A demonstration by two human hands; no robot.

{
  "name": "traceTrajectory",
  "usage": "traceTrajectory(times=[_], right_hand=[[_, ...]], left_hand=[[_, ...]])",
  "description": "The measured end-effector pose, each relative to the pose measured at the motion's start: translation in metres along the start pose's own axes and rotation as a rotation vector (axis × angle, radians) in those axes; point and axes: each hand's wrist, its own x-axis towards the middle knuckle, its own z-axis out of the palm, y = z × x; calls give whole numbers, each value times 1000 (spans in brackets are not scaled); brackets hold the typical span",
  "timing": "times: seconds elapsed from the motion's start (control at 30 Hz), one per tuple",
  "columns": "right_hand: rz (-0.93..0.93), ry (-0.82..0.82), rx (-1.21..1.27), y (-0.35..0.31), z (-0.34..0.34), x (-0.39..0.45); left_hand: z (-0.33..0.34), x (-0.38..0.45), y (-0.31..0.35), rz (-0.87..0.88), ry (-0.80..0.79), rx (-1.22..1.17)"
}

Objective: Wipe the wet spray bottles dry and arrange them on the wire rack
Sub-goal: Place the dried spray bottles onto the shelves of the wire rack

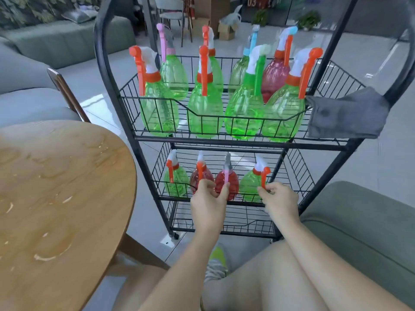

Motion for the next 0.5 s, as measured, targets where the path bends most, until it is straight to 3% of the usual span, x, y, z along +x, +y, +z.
traceTrajectory(times=[0.2, 0.5], right_hand=[[32, -11, 21, 5, 3, 3], [175, -173, -71, 13, 4, -2]], left_hand=[[-16, 13, -12, -79, 127, -32], [-21, 28, -25, -89, 115, 1]])
